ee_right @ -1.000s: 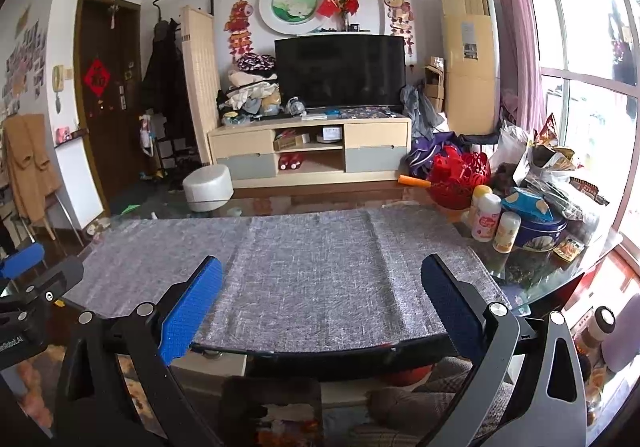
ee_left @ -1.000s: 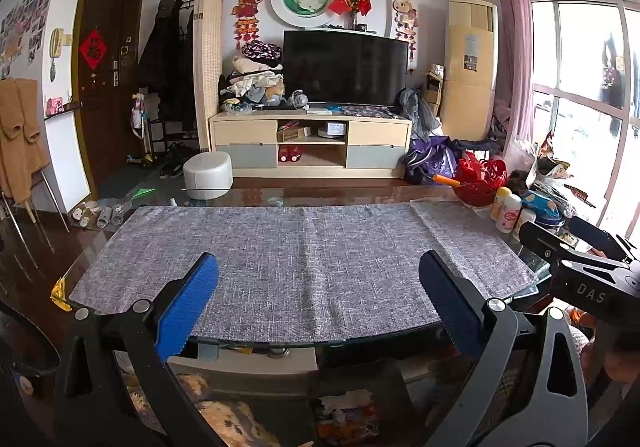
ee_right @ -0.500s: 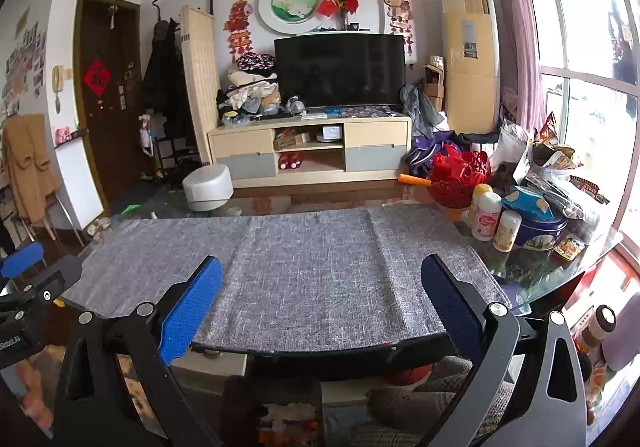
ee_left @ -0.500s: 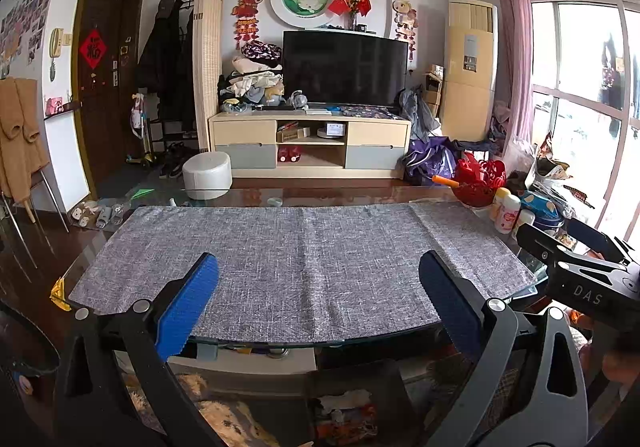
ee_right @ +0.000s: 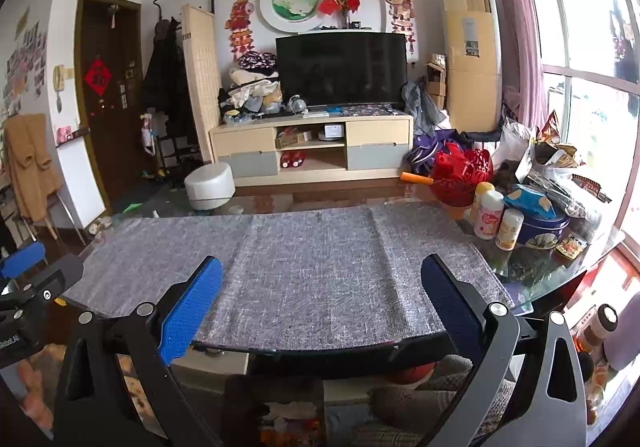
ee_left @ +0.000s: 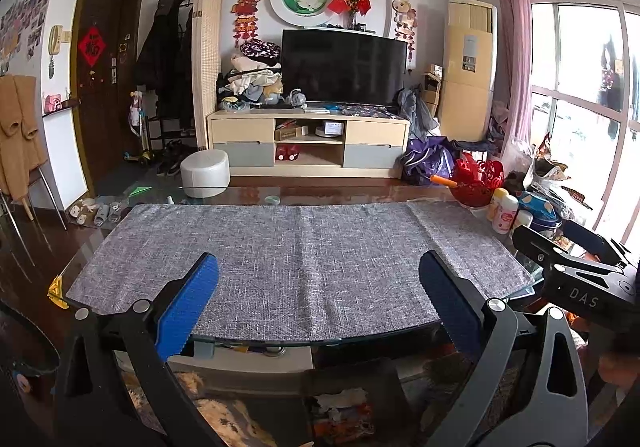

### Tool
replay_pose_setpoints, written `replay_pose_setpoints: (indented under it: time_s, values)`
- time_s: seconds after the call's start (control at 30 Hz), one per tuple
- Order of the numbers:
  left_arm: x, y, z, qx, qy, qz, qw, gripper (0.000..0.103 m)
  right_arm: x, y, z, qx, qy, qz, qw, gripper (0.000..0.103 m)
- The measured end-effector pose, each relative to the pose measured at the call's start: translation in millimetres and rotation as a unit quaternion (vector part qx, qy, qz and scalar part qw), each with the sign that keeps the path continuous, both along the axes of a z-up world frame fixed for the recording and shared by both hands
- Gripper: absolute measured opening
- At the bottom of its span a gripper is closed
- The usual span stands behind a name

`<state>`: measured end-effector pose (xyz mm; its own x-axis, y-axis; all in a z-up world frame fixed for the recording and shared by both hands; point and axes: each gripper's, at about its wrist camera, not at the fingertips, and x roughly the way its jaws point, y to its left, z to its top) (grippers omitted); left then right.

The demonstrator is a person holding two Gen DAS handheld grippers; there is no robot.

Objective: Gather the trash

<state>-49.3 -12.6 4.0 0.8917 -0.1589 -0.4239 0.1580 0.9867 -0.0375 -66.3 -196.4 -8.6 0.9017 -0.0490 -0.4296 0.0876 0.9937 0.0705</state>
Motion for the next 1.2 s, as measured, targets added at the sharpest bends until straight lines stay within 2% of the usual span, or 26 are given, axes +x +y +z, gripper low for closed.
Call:
replay_pose_setpoints:
  time_s: [0.93,1.2]
  values:
    - [3.6,5.5,-4.0,0.000,-0.001,0.014,0.9999,0.095,1.7,-1.8,-2.0,0.002,0.011,-0.002,1.000,0.100]
    - [7.7,7.0,-8.1,-0.007,0.015,0.016,0.9997,0.095,3.4,-4.2,-4.3,0.003,0.011,-0.006,1.000,0.100]
